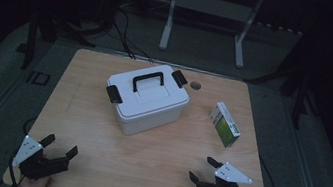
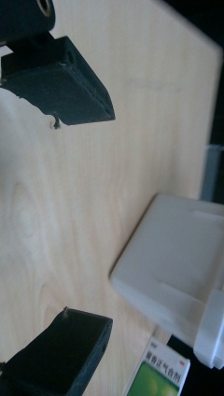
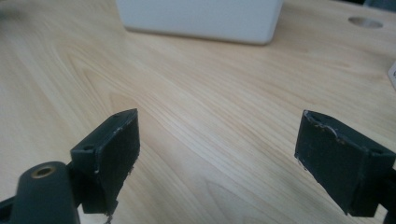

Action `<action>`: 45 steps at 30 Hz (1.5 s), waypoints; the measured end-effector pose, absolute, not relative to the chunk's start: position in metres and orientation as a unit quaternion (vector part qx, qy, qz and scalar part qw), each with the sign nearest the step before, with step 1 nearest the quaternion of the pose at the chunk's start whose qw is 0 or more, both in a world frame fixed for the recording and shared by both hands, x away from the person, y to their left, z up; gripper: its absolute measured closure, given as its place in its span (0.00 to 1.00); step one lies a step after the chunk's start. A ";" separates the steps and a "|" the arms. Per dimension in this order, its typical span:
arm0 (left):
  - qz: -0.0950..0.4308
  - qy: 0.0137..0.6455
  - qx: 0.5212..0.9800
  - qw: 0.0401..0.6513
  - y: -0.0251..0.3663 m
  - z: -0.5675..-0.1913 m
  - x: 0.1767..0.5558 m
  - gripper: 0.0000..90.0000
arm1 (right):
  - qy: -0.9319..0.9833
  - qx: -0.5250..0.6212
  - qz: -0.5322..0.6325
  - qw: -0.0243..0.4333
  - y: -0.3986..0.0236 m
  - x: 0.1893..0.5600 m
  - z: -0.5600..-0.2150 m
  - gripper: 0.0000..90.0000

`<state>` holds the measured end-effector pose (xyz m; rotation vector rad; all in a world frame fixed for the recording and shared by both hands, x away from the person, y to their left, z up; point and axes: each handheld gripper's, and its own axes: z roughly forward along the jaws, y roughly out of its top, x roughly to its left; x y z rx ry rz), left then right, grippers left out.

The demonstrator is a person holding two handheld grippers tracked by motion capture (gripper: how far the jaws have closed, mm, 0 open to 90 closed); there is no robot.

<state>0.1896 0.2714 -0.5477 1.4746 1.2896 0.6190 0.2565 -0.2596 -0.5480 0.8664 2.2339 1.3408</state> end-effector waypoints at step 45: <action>0.221 0.493 0.713 0.448 0.212 -0.541 0.289 0.88 | 0.771 0.390 0.453 0.220 -0.206 0.412 -0.532 1.00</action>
